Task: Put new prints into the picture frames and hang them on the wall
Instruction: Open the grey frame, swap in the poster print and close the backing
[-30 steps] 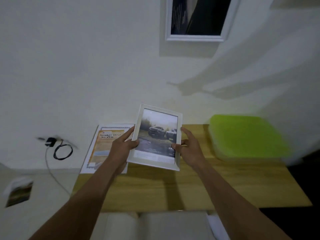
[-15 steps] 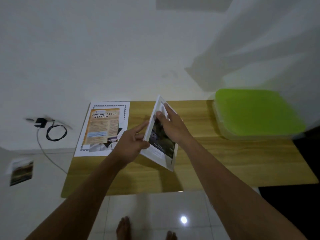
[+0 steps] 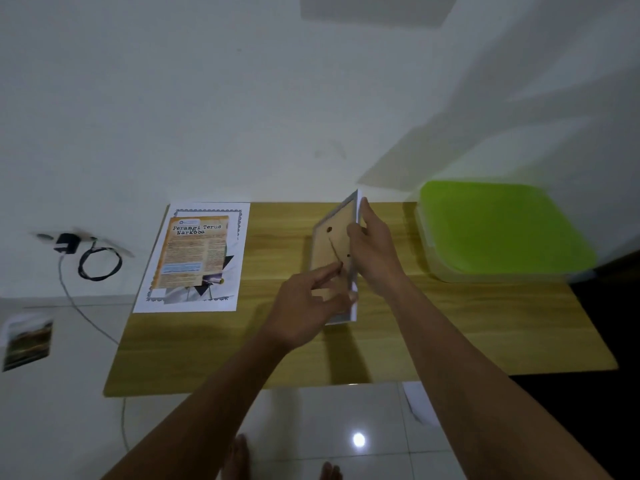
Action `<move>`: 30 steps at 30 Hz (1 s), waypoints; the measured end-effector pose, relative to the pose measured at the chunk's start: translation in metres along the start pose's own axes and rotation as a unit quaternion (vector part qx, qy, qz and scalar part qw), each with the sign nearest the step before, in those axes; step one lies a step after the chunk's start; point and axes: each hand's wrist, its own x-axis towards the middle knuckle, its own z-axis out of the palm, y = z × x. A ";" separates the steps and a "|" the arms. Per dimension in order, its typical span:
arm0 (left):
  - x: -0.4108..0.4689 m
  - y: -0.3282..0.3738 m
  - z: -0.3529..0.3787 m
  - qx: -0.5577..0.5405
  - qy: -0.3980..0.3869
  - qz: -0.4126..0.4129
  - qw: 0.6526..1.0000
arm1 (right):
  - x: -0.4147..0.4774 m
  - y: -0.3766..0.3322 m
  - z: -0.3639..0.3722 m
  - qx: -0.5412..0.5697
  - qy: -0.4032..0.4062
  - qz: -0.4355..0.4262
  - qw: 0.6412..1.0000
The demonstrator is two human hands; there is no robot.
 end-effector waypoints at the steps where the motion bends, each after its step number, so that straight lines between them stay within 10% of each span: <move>1: 0.002 -0.004 0.001 0.015 0.009 -0.003 1.000 | -0.001 0.005 -0.004 0.016 0.005 0.011 1.000; 6: 0.018 -0.039 -0.016 0.105 0.114 -0.073 0.985 | -0.004 0.032 -0.017 0.088 0.008 0.063 0.994; 14: 0.032 -0.067 -0.041 -0.027 0.044 -0.185 0.981 | -0.006 0.068 -0.019 0.144 -0.046 0.117 0.982; 30: 0.058 -0.112 -0.031 0.222 0.076 -0.078 0.969 | 0.023 0.142 0.001 -0.225 -0.144 0.083 0.960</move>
